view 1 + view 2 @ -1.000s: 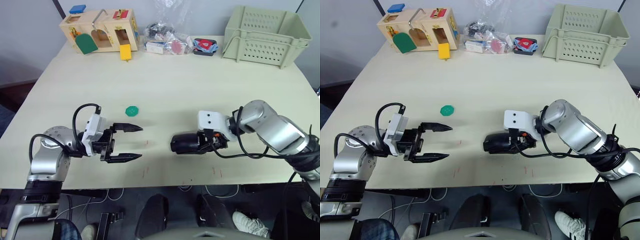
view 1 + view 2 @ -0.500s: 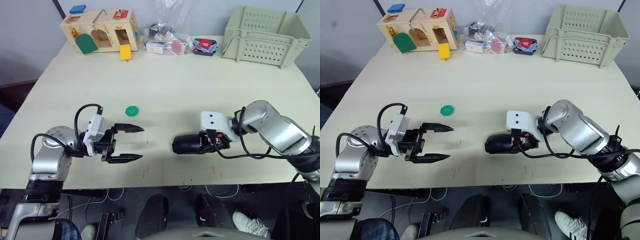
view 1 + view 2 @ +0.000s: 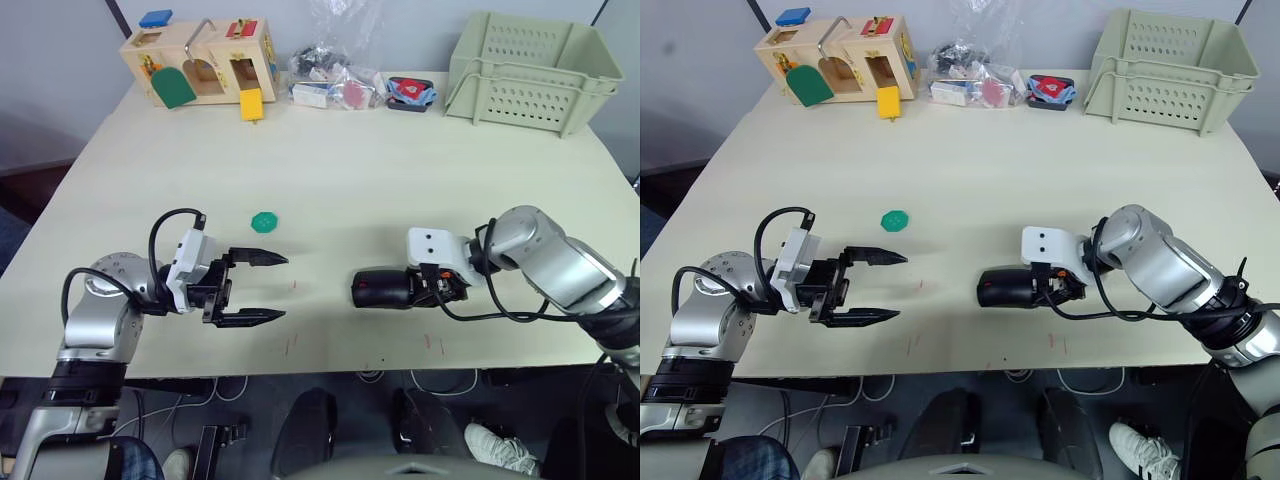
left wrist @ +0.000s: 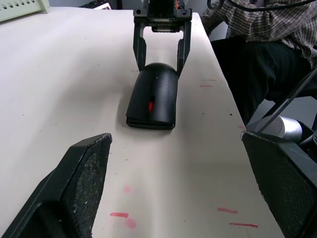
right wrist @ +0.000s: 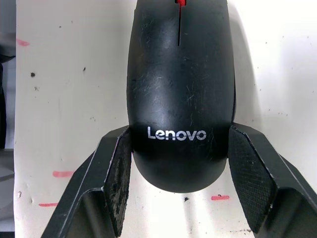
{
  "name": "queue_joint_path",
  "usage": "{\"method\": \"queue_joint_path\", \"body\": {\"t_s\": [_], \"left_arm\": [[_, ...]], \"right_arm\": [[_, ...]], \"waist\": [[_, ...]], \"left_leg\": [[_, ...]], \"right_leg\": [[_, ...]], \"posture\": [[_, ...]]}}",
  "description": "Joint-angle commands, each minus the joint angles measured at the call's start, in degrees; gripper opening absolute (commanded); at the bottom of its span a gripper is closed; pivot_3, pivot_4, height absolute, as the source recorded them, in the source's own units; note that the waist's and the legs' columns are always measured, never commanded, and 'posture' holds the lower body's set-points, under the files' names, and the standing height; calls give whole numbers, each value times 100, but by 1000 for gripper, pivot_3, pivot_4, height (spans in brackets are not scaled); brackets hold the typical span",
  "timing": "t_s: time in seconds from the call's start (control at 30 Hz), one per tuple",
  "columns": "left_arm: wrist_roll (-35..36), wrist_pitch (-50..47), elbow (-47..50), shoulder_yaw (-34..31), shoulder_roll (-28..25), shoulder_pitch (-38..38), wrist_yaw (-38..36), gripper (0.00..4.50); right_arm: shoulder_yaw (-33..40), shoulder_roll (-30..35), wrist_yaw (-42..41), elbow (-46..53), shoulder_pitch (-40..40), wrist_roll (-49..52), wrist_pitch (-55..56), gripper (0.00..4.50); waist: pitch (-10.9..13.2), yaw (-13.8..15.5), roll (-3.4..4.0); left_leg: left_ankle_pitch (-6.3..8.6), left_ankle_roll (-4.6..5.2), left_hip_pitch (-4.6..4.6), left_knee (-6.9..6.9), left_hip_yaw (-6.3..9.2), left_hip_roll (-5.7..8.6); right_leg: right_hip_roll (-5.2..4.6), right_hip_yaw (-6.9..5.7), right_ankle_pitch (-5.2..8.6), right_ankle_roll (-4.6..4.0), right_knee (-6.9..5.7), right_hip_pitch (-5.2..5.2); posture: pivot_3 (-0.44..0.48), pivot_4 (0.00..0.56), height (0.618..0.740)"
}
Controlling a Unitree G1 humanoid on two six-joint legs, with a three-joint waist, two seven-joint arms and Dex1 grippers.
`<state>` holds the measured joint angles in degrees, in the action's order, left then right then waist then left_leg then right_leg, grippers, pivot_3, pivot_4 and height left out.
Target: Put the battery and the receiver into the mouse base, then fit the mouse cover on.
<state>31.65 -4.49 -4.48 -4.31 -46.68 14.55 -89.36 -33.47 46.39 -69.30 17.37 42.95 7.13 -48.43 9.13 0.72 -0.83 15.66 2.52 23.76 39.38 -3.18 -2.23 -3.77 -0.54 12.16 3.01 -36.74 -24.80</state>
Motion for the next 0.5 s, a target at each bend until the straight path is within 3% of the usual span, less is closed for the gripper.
{"method": "queue_joint_path", "body": {"t_s": [0.03, 0.5], "left_arm": [[55, 119, 63, -62, -58, 43, -264, 4500], [31, 169, 13, -33, -40, 55, -266, 4500]], "right_arm": [[-3, 79, -24, -19, -58, -98, 44, 2307], [-54, -41, -9, 33, -109, -185, 18, 2307]], "waist": [[0, 1, 0], [-1, -6, -1]], "left_leg": [[0, 0, 0, 0, 0, 0], [0, 0, -3, 1, -5, 0]], "right_leg": [[0, 0, 0, 0, 0, 0], [0, 1, 0, 0, -3, 0]], "posture": [[0, 150, 740], [0, 150, 740]]}}
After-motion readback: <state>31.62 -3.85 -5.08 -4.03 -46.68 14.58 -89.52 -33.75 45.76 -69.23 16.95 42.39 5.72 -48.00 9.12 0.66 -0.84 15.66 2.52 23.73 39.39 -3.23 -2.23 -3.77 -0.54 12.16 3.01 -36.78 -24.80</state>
